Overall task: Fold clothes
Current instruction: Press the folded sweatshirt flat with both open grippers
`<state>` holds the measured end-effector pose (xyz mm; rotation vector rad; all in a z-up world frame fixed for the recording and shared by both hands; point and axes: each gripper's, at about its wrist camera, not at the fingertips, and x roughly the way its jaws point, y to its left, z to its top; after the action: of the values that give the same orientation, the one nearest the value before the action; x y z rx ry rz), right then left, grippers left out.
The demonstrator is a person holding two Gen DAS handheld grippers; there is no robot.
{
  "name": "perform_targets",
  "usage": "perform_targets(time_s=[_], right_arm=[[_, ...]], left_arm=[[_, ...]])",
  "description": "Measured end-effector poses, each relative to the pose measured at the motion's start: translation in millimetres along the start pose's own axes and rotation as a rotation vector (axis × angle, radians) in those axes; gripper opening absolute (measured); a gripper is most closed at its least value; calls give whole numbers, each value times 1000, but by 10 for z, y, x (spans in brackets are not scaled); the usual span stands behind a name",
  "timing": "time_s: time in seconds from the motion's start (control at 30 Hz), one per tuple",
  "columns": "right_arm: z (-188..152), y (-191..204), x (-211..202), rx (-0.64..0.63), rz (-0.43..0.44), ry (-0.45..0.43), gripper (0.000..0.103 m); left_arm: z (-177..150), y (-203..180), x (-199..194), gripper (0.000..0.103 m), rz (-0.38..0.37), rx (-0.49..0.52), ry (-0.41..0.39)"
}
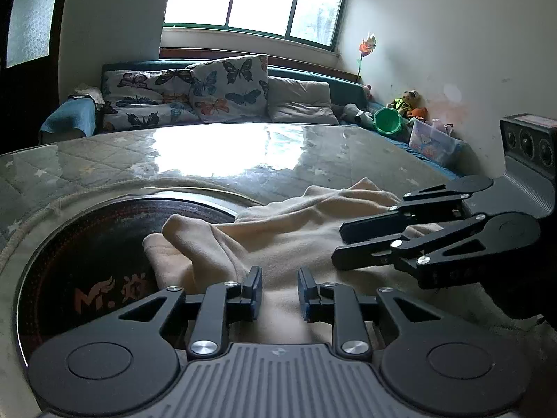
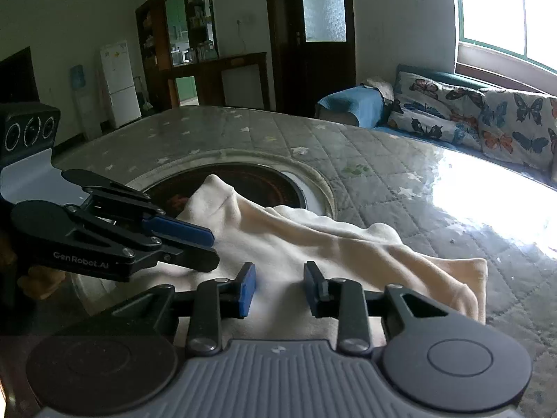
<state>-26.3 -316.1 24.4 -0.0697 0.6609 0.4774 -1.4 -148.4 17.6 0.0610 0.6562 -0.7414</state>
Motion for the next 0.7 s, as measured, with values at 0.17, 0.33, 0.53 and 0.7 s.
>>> perform_targets(time_s=[0.17,0.33,0.53,0.7], right_arm=[[-21,-51,-76,1,-16,-12,34],[-83,-132,-176,5,-42,-9,35],[-187,-240,-348,8,-88,1,37],[-317,-345,-551,18,-136,10,39]], left_arm=[[-27,-2,-8,25,0,10,-9],[-42,0,-8,25,1,7,-10],[-48,-15,-18,25,4,10,-6],[-40,-21,-36,25,8,19,-1]])
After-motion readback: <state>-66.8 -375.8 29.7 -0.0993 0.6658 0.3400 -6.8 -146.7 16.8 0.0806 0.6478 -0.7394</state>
